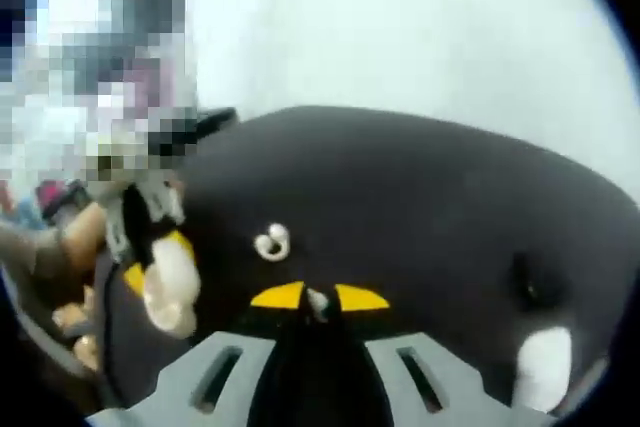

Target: Pick up three earphones and place each one into its charging case using tactile feedback, ensure that each earphone is properly inserted and securely positioned inside the case.

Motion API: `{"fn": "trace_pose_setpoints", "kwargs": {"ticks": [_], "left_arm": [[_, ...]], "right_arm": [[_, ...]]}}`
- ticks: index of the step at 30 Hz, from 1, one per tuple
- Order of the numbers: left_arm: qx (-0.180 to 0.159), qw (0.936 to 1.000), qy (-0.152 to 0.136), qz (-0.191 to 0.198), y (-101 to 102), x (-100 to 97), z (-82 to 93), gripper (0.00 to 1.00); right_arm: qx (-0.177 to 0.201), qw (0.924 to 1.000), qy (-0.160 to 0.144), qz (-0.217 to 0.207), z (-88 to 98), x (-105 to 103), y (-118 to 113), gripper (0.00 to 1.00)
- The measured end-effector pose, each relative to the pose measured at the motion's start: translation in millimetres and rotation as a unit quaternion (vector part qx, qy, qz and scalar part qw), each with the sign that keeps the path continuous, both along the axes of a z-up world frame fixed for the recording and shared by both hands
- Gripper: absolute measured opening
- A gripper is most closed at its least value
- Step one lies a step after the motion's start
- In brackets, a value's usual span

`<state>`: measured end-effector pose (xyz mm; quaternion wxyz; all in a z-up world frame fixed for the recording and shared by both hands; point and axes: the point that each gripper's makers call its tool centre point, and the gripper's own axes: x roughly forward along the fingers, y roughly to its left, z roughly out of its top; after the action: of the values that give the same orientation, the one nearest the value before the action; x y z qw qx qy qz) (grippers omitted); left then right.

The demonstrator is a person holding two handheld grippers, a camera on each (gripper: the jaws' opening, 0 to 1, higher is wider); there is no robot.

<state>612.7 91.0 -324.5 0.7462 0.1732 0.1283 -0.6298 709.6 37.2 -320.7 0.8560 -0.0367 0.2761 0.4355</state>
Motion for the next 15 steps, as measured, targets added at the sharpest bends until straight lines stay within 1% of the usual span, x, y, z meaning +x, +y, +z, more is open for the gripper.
{"fn": "trace_pose_setpoints", "kwargs": {"ticks": [1,3,4,6,8,10,13,15], "left_arm": [[-0.001,1.0000,0.001,0.000,0,0.0,-0.1,0.17],[-0.002,1.0000,0.003,0.000,0,0.0,-0.2,0.17],[-0.002,1.0000,0.003,0.000,0,-0.1,-0.3,0.17],[-0.002,1.0000,0.002,0.000,0,-0.1,-0.3,0.17],[-0.001,1.0000,0.000,0.000,0,-0.2,-0.3,0.17],[-0.001,1.0000,0.000,0.000,0,0.0,-0.4,0.17],[-0.001,1.0000,-0.001,-0.001,0,0.1,-0.6,0.17],[-0.001,1.0000,-0.001,-0.001,0,0.1,-0.7,0.17]], "right_arm": [[0.005,1.0000,0.006,0.000,-0.1,0,-1,0.24],[0.010,0.9999,0.003,0.003,2.9,3,-5,0.24],[0.014,0.9998,-0.009,0.010,6.9,5,-6,0.24],[0.013,0.9978,-0.046,0.046,14.7,6,-6,0.24],[-0.006,0.9929,-0.059,0.103,11.0,-4,-4,0.28],[-0.019,0.9882,-0.067,0.136,4.7,-14,-2,0.33],[-0.035,0.9886,-0.060,0.133,-4.2,-15,-3,0.32],[-0.039,0.9882,-0.060,0.135,-7.6,-17,-3,0.32]]}}
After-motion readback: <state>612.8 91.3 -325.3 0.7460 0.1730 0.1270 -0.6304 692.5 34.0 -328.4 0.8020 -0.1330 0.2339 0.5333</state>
